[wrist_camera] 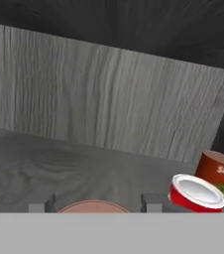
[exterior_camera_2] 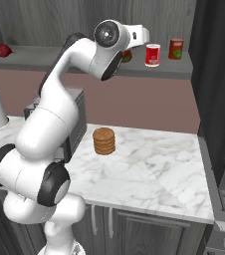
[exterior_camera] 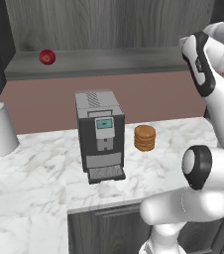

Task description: Pick the cans from the counter and place them in their designated side in the cabinet.

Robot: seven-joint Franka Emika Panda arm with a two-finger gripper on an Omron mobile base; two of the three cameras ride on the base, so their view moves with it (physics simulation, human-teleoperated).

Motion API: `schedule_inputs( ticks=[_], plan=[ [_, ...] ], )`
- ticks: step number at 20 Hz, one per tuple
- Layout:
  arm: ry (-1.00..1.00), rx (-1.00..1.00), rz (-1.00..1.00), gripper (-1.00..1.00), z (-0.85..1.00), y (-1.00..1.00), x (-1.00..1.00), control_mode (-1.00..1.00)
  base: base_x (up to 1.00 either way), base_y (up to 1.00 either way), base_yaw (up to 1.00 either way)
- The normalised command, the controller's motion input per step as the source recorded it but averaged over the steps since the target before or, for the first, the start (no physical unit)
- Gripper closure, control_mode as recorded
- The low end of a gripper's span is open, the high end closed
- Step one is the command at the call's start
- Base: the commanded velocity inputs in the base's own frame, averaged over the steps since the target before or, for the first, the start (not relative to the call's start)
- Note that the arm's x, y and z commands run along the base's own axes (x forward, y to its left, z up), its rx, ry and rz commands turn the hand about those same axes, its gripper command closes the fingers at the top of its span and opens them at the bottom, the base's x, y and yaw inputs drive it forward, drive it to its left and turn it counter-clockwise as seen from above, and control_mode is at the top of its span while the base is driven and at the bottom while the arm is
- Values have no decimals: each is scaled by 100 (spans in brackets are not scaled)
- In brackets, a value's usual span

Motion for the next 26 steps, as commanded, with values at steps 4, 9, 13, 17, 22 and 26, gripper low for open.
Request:
schedule_inputs(
  ticks=[4,9,13,17,22,26],
  plan=[
    [5,-1,0,100,0,-9,41,-100,0,0,0],
    [8,-1,0,100,0,-9,39,-100,0,0,0],
    [9,0,0,100,0,-10,39,-100,0,0,0],
    [9,-1,0,100,0,-15,36,-100,0,0,0],
    [5,-2,0,100,-6,-15,29,-100,0,0,0],
    [5,-2,0,100,-12,-5,25,-100,0,0,0]
  ],
)
